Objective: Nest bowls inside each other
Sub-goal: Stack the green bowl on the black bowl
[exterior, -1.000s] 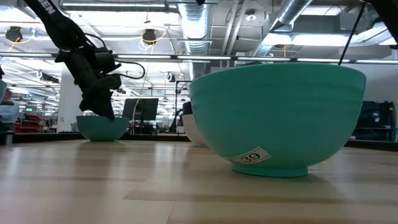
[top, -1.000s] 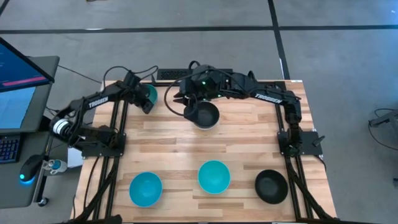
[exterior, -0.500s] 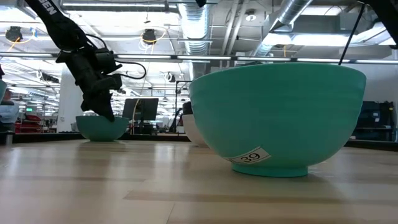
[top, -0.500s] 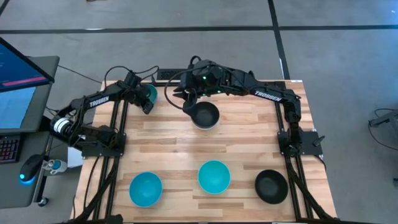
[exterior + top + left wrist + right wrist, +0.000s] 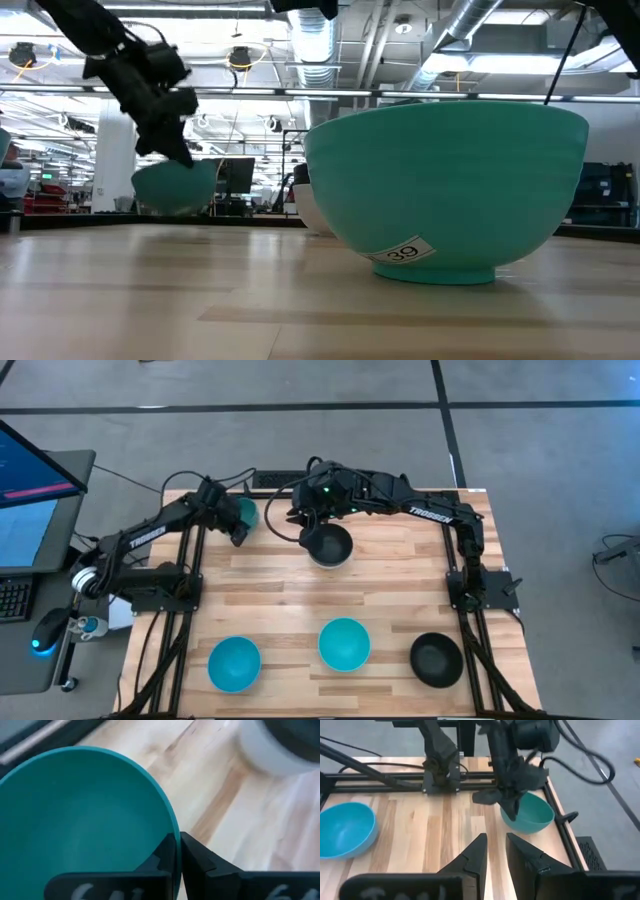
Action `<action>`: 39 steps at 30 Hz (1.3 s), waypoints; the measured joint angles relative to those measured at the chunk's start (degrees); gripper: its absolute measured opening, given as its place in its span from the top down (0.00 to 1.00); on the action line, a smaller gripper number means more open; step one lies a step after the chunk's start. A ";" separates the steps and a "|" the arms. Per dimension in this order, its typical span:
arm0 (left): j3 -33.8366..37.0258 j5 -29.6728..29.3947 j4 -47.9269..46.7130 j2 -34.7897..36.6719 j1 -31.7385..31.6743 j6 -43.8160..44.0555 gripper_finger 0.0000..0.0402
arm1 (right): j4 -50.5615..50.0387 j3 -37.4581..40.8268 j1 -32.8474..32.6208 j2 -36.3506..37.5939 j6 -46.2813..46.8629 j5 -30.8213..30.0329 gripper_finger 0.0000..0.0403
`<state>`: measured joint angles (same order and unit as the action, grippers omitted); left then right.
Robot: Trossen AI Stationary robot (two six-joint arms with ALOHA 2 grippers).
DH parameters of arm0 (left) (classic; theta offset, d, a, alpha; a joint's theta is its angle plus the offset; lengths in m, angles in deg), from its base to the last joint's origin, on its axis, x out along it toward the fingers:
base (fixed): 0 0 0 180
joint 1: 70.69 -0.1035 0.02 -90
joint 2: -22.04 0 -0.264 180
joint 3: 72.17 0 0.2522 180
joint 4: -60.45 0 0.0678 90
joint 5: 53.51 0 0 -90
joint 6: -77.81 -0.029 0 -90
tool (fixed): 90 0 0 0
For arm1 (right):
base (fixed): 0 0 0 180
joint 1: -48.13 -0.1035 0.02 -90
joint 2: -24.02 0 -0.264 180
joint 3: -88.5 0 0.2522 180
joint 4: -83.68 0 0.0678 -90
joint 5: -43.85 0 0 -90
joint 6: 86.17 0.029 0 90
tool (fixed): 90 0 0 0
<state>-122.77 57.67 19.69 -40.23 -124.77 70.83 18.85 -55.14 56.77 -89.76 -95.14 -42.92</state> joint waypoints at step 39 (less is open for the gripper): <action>-31.81 -11.43 -7.40 -13.37 27.30 8.31 1.00 | -28.22 1.94 8.30 16.81 -8.11 16.55 0.87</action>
<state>-154.58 46.24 12.29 -53.59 -97.46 79.14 -9.37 -53.21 65.07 -72.95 -103.24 -26.37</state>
